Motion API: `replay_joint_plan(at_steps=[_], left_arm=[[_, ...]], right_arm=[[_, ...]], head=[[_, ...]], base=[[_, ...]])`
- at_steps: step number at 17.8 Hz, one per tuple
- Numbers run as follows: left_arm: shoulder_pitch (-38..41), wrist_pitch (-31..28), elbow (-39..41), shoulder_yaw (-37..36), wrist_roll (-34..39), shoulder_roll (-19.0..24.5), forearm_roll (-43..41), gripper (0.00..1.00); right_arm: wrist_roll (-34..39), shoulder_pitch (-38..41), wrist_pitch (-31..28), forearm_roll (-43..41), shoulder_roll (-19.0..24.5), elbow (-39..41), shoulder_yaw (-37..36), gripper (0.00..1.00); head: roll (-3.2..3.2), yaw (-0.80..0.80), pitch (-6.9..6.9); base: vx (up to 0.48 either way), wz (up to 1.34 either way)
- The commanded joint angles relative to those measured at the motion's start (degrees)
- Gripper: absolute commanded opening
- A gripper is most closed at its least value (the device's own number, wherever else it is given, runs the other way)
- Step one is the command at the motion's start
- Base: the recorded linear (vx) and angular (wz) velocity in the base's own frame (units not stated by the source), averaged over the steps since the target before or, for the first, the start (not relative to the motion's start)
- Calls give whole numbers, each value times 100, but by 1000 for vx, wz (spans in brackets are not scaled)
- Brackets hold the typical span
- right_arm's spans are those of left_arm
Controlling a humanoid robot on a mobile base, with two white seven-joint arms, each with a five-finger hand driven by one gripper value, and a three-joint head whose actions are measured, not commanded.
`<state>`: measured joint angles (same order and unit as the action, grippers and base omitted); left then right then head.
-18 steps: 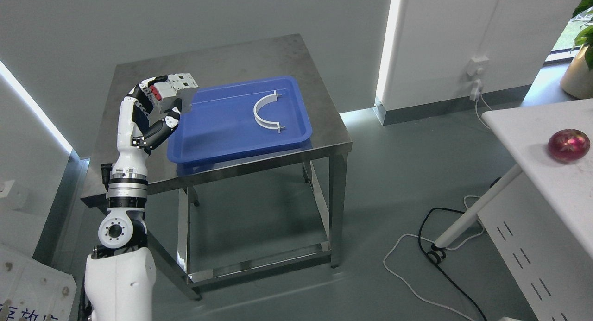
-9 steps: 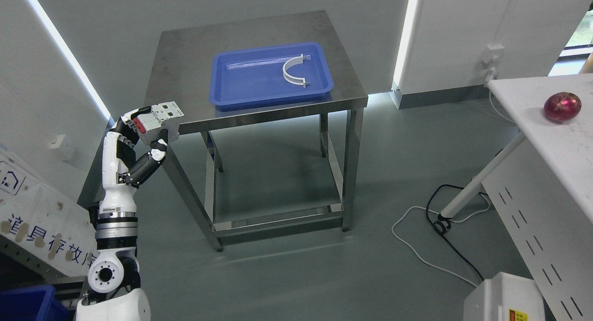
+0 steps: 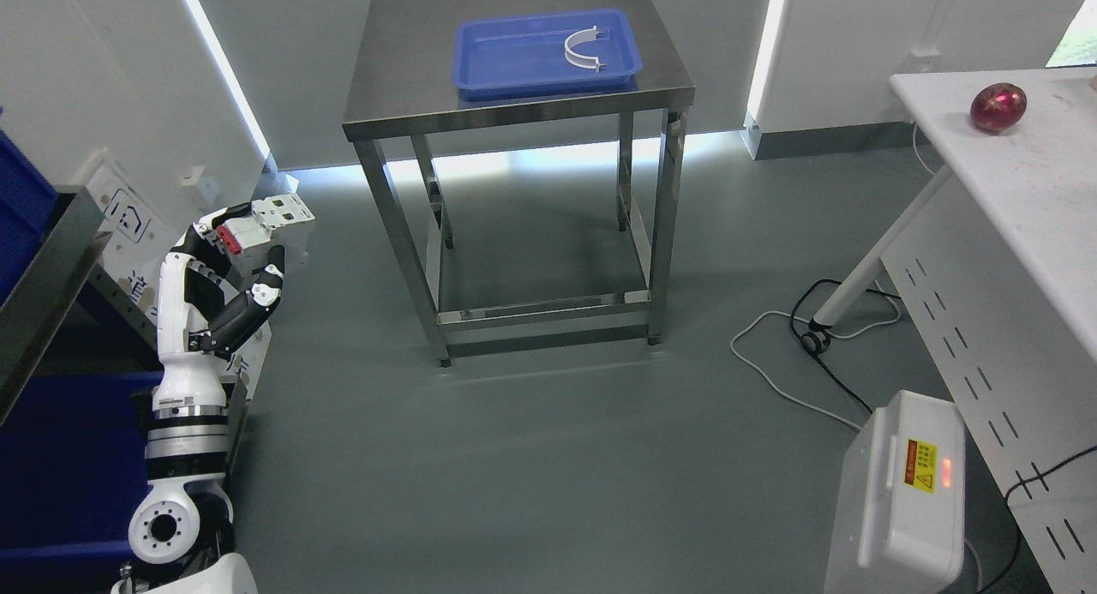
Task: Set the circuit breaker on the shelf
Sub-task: 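Carry the breaker in the left hand over to the blue bin shelf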
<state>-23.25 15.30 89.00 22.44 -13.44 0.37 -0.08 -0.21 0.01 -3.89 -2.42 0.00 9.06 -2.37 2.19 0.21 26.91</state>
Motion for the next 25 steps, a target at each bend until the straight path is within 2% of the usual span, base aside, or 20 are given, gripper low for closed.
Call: replay_joint_plan(at_steps=[1,3,5,10,14,15,17,19,22,25], left_arm=[[49,-272,821,86,848,63,148,14],[84,-282,812,-247,1342,63,148,14],[110,-273,812,-538,1546,63,148,14],[348,-273,821,-609,1336,63,148,14],[243,-238,891,-600,1248,63,148,14],[147,-64,891,-635,1195,63,148,14],[-160,245,891,-1028,1072,63,148,14],[-547,281,891,-1416,1098,63,148,15],[-645,-34,891,-1646,1168,63,131,14],[-680,-859,891,-989,1160,63,-62,14]], right_arm=[[4,87,117,5,-100,0,0,100],[4,87,117,-4,-100,0,0,100],[4,87,117,-4,-100,0,0,100],[4,87,117,-4,-100,0,0,100],[4,87,117,-4,-100,0,0,100],[4,87,117,-4,-100,0,0,100],[4,87,117,-4,-100,0,0,100],[4,87,117,5,-100,0,0,100],[4,87,117,-4,-100,0,0,100],[4,87,117,5,-100,0,0,100]], head=[[0,0,0],[0,0,0],[0,0,0],[0,0,0],[0,0,0],[0,0,0],[0,0,0],[0,0,-2],[0,0,-2],[0,0,-2]], base=[[-449,119],[-493,71],[-413,7],[-393,241],[-142,1119],[-10,1284],[14,1261],[38,1159],[-6,923],[20,701]])
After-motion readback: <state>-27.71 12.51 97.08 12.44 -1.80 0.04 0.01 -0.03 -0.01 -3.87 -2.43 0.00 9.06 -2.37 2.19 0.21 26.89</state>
